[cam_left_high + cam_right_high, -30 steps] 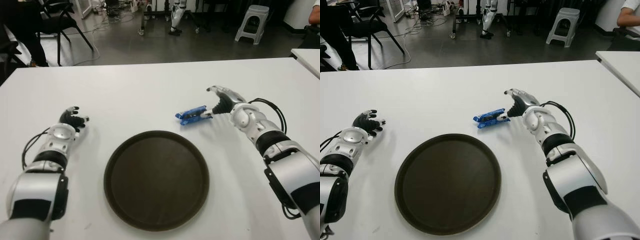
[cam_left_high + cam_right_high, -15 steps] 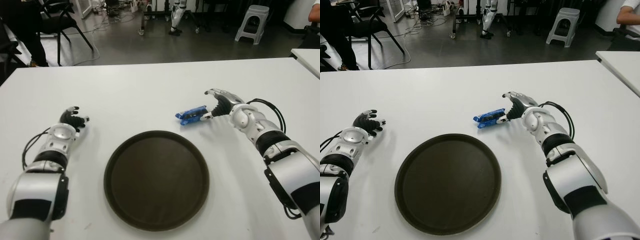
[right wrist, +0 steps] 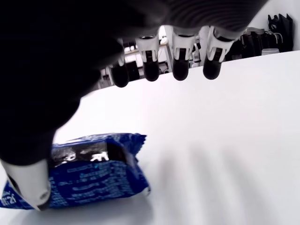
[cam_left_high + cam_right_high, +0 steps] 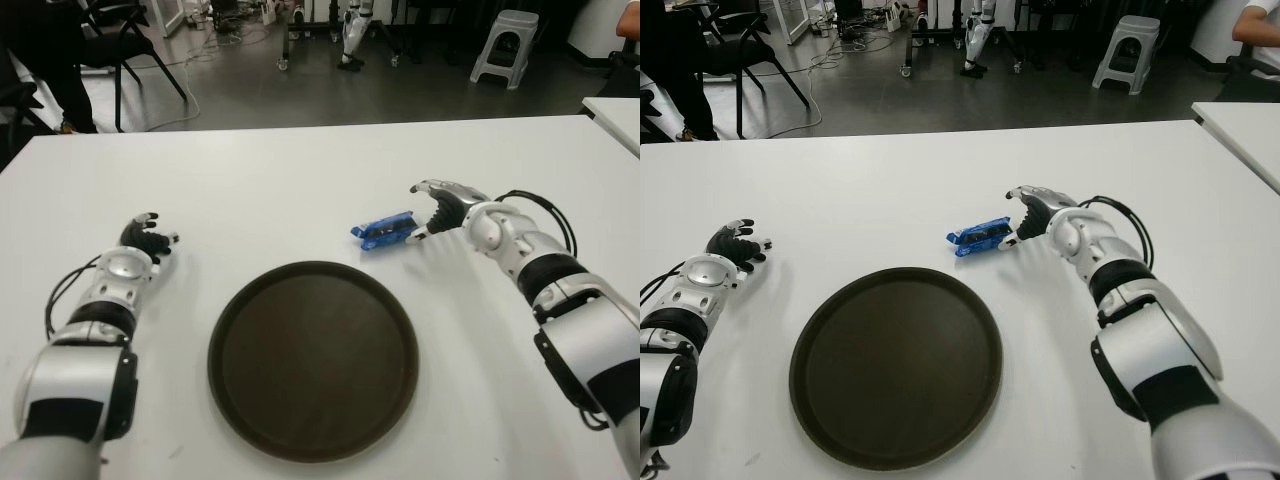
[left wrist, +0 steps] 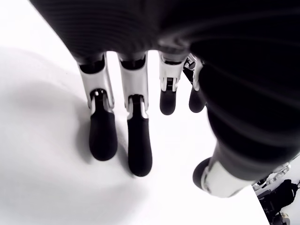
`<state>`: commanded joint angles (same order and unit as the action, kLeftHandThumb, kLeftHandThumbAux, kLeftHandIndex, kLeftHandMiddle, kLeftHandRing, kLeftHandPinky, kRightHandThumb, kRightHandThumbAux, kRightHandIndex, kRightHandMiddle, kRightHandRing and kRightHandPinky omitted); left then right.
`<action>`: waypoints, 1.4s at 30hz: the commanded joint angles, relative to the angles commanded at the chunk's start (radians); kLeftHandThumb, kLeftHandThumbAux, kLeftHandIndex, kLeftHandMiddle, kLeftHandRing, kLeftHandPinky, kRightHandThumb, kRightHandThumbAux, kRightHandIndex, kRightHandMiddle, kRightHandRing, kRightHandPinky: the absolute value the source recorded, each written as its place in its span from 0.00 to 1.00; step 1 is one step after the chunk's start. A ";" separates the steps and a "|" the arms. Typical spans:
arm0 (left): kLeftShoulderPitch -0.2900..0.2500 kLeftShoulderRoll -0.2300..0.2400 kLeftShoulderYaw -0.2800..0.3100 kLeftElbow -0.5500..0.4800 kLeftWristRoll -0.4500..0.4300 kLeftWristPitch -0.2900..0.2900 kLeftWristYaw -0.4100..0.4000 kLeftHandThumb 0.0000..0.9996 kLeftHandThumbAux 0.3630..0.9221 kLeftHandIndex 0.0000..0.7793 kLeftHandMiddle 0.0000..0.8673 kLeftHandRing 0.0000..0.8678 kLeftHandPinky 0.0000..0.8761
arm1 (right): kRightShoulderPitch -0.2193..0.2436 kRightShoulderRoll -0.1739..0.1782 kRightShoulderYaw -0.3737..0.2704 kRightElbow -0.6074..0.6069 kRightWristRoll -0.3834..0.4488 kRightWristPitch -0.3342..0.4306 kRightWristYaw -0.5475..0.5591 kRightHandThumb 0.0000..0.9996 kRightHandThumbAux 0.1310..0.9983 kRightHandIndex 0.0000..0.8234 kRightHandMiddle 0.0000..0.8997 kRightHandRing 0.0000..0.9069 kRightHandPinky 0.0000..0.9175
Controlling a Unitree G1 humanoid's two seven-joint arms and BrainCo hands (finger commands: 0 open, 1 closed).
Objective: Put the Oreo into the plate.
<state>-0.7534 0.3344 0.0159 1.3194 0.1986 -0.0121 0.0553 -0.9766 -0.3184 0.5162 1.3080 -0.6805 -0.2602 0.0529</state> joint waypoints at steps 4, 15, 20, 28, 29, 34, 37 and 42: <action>0.001 -0.001 0.002 0.001 -0.003 -0.003 -0.005 0.21 0.78 0.11 0.14 0.17 0.19 | 0.000 -0.006 0.016 0.003 -0.009 -0.013 0.019 0.00 0.60 0.00 0.02 0.00 0.00; -0.003 -0.002 -0.003 0.004 0.003 0.008 -0.006 0.18 0.78 0.12 0.13 0.17 0.19 | -0.005 -0.019 0.050 0.007 -0.022 -0.056 0.062 0.00 0.65 0.00 0.03 0.00 0.00; -0.004 -0.004 -0.004 0.004 0.003 0.012 0.001 0.18 0.73 0.13 0.14 0.18 0.19 | -0.007 -0.025 0.064 0.006 -0.033 -0.075 0.078 0.00 0.67 0.00 0.03 0.00 0.00; -0.005 -0.006 0.002 0.004 -0.003 0.015 0.001 0.20 0.75 0.13 0.16 0.20 0.21 | -0.015 -0.038 0.083 0.003 -0.038 -0.101 0.114 0.00 0.68 0.00 0.03 0.00 0.00; -0.004 -0.006 0.004 0.004 -0.005 0.013 -0.001 0.21 0.75 0.13 0.16 0.20 0.22 | -0.015 -0.039 0.085 0.003 -0.039 -0.102 0.117 0.00 0.69 0.00 0.03 0.00 0.00; -0.001 -0.009 0.021 0.003 -0.021 0.001 -0.005 0.23 0.76 0.16 0.17 0.21 0.22 | -0.018 -0.044 0.095 0.003 -0.045 -0.105 0.130 0.00 0.70 0.00 0.03 0.00 0.00; -0.002 -0.011 0.019 0.004 -0.018 0.001 -0.002 0.23 0.78 0.15 0.17 0.21 0.21 | -0.022 -0.048 0.104 0.003 -0.049 -0.105 0.142 0.00 0.71 0.00 0.02 0.00 0.00; -0.002 -0.012 0.012 0.004 -0.010 -0.005 0.000 0.22 0.79 0.16 0.17 0.21 0.21 | -0.029 -0.055 0.113 0.001 -0.053 -0.111 0.162 0.00 0.74 0.00 0.02 0.00 0.00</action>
<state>-0.7555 0.3221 0.0278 1.3229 0.1890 -0.0170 0.0557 -1.0053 -0.3729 0.6295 1.3091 -0.7331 -0.3715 0.2148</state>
